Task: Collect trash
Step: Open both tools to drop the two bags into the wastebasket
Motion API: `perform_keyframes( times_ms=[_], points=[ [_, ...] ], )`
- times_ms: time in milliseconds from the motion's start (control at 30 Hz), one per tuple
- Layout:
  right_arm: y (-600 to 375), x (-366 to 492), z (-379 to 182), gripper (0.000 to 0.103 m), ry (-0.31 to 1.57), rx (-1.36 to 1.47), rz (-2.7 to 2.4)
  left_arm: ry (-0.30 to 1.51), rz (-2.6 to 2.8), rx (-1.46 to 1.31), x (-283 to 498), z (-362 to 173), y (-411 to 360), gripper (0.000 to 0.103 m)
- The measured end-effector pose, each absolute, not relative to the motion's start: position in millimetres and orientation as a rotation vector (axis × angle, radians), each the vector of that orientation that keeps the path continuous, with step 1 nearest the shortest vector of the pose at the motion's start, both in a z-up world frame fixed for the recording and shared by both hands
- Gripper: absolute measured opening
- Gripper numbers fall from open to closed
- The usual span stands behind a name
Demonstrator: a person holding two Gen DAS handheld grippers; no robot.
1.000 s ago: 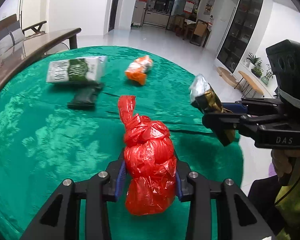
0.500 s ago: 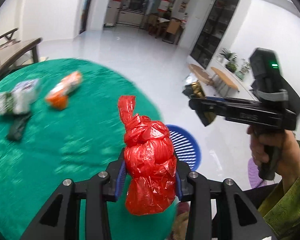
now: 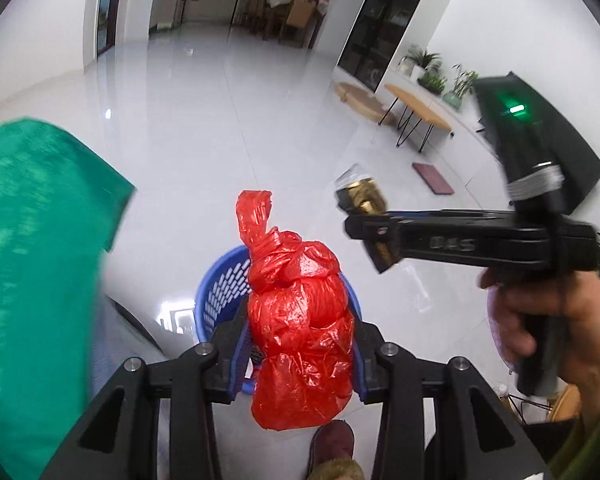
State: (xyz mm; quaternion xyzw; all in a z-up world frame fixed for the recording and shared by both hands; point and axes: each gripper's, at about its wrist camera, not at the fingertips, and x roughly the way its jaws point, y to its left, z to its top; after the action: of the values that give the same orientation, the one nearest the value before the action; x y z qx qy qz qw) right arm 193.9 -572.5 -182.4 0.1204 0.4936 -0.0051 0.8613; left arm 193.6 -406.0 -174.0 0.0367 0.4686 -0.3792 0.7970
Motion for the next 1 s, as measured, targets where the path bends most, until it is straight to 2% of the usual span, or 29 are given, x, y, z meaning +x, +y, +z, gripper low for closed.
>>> perform_keyframes(
  times_ms=[267, 300, 333, 367, 433, 500, 700, 767, 900, 1000],
  points=[
    [-600, 200, -209, 0.040, 1.071, 0.342, -0.031, 1.063, -0.811, 0.127, 211, -227, -448, 0.044],
    [-602, 200, -212, 0.042, 1.073, 0.346, -0.035, 1.065, -0.815, 0.131, 213, -231, -452, 0.049],
    [-606, 201, -215, 0.044, 1.075, 0.351, -0.040, 1.069, -0.812, 0.145, 211, -236, -454, 0.059],
    [-608, 201, -218, 0.051, 1.077, 0.357, -0.048, 1.070, -0.800, 0.158, 211, -239, -452, 0.063],
    [-611, 202, -223, 0.063, 1.079, 0.380, -0.052, 1.071, -0.770, 0.181, 215, -247, -455, 0.064],
    [-615, 198, -222, 0.064, 1.073, 0.394, -0.061, 1.075, -0.756, 0.179, 215, -248, -453, 0.064],
    [-621, 190, -201, 0.084, 0.999, 0.381, -0.114, 1.016, -0.766, 0.148, 199, -214, -436, 0.064],
    [-619, 187, -190, 0.096, 0.975, 0.343, -0.152, 0.982, -0.776, 0.136, 191, -192, -427, 0.064],
    [-605, 183, -167, 0.099, 0.920, 0.233, -0.226, 0.907, -0.793, 0.122, 170, -148, -399, 0.066],
    [-582, 180, -145, 0.100, 0.859, 0.153, -0.242, 0.855, -0.763, 0.128, 152, -124, -363, 0.074]
  ],
)
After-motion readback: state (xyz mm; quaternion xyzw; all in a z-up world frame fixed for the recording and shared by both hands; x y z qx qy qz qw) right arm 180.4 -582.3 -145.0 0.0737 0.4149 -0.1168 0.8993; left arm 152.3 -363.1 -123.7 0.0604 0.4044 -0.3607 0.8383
